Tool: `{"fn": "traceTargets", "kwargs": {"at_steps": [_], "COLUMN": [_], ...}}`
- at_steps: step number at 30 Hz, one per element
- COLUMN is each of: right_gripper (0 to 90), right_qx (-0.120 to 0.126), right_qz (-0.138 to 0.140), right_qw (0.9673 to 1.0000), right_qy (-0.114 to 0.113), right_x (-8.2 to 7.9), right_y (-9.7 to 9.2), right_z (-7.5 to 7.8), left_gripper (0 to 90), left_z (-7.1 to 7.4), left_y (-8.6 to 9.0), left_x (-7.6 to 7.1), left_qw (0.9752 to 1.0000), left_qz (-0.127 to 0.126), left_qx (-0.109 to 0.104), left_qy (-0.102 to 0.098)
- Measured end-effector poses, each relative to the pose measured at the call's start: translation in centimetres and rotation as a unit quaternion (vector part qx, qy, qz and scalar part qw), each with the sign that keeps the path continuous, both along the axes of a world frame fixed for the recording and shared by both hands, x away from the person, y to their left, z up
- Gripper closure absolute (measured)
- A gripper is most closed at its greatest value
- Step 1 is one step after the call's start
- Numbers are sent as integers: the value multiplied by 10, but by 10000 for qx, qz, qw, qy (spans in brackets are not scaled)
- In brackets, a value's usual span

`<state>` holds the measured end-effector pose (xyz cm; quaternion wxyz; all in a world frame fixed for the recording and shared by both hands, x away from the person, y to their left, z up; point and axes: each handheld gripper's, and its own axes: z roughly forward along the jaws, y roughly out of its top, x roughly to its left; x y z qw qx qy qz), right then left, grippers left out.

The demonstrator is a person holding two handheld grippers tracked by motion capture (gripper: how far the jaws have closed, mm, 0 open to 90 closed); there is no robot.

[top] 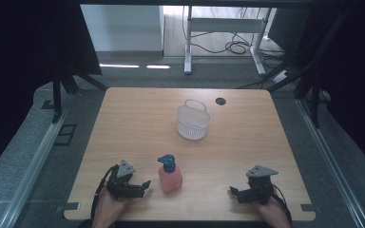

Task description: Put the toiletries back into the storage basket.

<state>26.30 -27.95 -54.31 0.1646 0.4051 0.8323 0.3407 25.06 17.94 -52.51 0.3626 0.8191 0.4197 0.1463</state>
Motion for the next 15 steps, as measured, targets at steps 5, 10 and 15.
{"fn": "traceTargets", "kwargs": {"at_steps": [5,10,15], "right_gripper": [0,0,0], "right_qx": [-1,0,-2], "right_qz": [-3,0,-1], "right_qw": [10000,10000,10000], "right_qy": [-1,0,0], "right_x": [0,0,0], "right_y": [0,0,0], "right_z": [0,0,0], "left_gripper": [111,118,124], "left_z": [4,8,14], "left_y": [0,-3,-6], "left_x": [-2,-5,-7], "left_qw": [9999,9997,9993], "left_qz": [-107,-242,-333], "left_qx": [-48,-76,-136], "left_qy": [-15,-15,-31]}}
